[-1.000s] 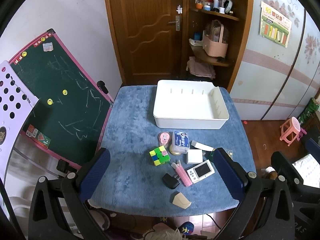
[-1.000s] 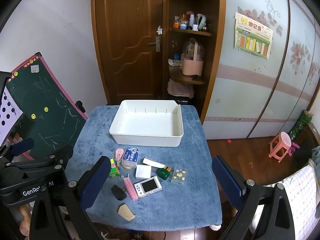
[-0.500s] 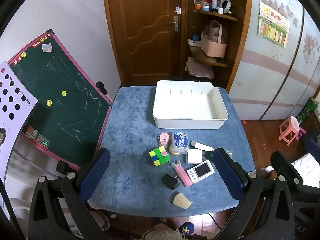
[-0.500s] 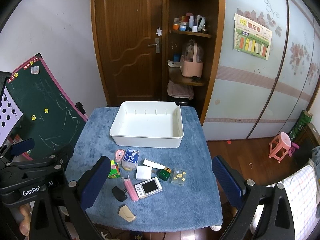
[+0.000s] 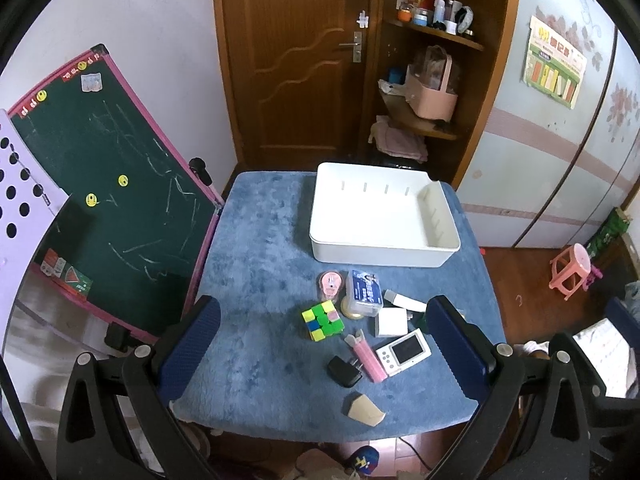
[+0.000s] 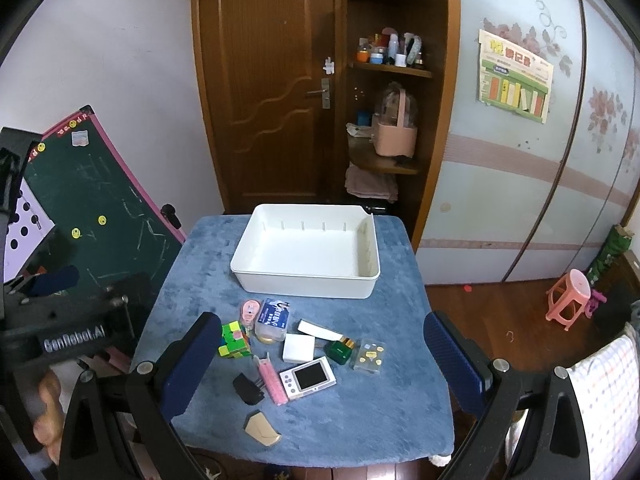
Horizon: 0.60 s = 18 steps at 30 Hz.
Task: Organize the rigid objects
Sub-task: 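Grasp the Rubik's cube with the left tool while the right tool grasps the beige paper box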
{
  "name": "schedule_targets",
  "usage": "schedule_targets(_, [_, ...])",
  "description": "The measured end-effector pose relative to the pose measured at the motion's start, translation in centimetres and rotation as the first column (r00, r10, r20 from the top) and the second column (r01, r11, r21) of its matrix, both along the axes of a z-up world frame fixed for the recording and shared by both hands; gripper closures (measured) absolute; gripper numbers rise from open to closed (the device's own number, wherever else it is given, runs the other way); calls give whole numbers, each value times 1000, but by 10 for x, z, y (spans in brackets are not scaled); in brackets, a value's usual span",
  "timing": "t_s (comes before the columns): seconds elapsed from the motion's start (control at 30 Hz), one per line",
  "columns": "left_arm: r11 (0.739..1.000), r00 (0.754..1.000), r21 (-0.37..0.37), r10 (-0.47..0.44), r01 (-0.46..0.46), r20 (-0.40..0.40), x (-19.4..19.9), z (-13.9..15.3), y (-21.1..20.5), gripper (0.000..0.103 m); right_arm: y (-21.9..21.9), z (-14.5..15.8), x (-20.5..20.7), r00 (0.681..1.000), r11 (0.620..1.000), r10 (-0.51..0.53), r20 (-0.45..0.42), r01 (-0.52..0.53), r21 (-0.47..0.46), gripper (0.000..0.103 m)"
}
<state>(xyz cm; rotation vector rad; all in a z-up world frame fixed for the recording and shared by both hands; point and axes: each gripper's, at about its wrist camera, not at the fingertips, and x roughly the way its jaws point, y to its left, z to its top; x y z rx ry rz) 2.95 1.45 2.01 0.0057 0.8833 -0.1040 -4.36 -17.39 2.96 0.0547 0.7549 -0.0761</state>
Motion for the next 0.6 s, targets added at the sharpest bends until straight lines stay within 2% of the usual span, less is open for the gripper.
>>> schedule_targets(0.2, [1000,1000,18,-4,3,10,26,-1,23,1,5,-6,9,999,999,39,9,-39,-9,2])
schedule_targets(0.3, [999,999,12,-42,42,-21,41,-12,32,1,11,-18,15,997,997,75,7,-75,-25,2])
schedule_targets(0.47, [997,989,16,-73,76,-128,64,-55,36,1,26,-51,22,987,985,161,-26,-162,-59,2])
schedule_targets(0.6, [996,969,-3,-88,89,-232,83,-98,32,1,48,-102,23,959,958,269,-87,-276,-82,2])
